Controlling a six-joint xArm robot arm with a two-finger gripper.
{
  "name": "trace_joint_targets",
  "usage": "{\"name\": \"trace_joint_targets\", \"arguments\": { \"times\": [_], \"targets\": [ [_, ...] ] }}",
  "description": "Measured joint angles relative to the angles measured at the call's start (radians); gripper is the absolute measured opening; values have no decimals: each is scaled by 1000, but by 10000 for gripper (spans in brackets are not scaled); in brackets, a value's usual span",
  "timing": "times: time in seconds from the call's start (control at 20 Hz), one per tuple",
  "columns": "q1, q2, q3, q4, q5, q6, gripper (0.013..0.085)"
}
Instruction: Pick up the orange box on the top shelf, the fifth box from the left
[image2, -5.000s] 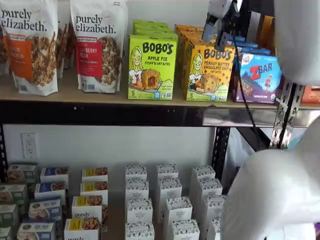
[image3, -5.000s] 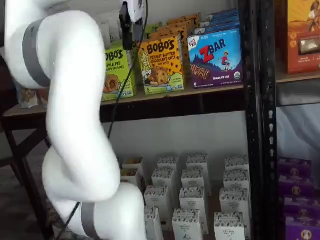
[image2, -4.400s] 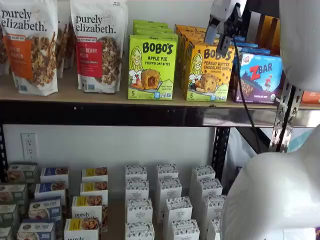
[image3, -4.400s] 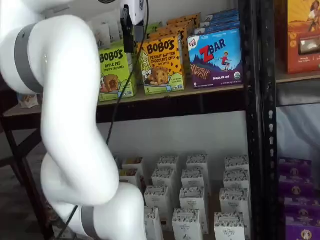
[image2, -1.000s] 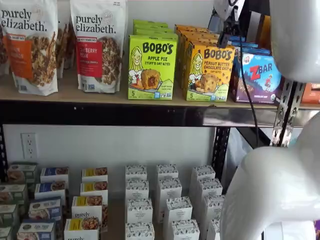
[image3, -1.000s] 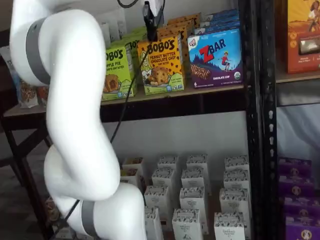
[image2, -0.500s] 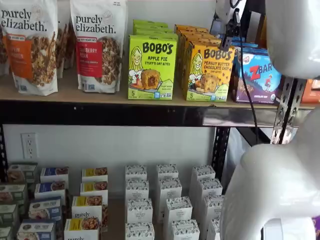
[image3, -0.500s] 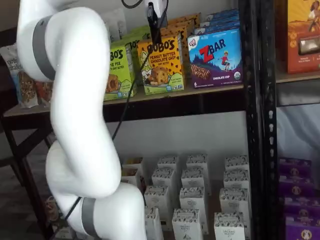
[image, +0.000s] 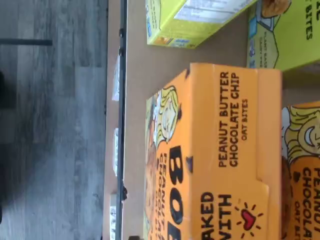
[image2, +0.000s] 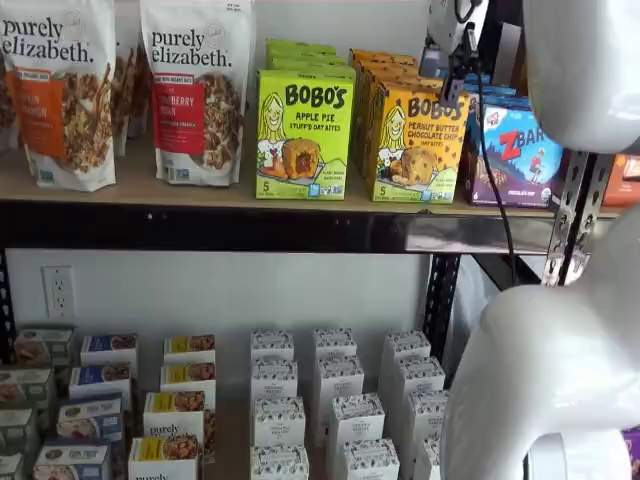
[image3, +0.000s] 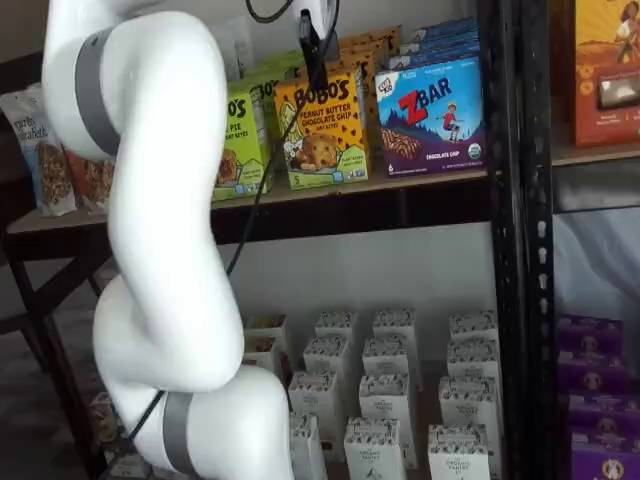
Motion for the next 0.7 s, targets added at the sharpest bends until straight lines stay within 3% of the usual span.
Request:
{"name": "trace_joint_targets", "arguments": {
  "times": [0.7],
  "targets": [
    [32, 53, -38, -53, 61, 22, 850]
  ]
}}
